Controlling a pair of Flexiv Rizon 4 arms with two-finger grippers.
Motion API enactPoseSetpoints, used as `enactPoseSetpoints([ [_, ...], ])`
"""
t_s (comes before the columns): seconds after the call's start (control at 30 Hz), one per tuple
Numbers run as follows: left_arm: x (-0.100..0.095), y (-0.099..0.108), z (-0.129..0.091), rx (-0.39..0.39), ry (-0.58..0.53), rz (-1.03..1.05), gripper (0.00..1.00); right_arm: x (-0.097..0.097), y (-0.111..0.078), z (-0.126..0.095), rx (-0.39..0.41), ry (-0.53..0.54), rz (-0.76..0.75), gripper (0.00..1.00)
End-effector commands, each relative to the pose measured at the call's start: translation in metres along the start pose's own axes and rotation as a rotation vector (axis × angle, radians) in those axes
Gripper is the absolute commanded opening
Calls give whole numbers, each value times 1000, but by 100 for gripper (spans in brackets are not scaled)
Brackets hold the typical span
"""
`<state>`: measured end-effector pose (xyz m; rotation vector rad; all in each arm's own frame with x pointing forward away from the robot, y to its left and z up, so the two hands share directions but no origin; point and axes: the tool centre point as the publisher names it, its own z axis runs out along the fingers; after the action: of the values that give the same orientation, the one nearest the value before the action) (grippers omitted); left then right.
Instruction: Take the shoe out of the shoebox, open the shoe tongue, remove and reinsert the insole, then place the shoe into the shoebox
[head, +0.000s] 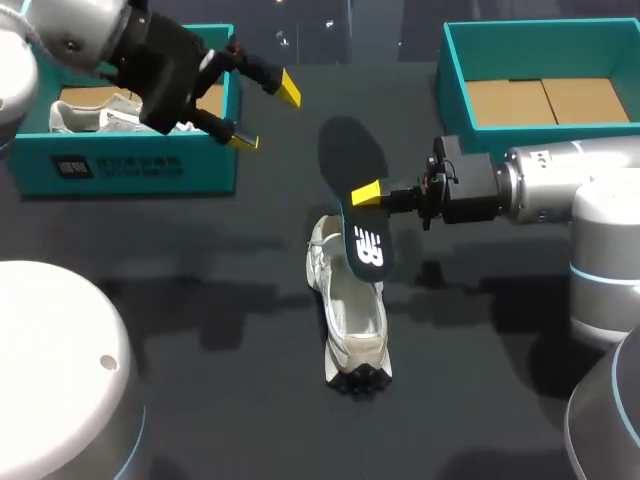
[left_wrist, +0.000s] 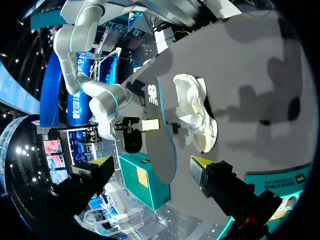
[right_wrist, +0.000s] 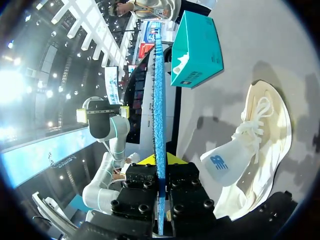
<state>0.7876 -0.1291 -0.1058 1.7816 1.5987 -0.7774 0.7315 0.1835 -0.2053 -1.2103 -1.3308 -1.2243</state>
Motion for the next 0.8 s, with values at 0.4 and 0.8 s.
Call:
enactPoseSetpoints([
  [0.4,-45,14,33,68,628,33,100,0,-1,1,-2,-1,0,0],
  [0.8,-59,24,49,156,818,-11,100,0,-1,1,-2,-1,0,0],
])
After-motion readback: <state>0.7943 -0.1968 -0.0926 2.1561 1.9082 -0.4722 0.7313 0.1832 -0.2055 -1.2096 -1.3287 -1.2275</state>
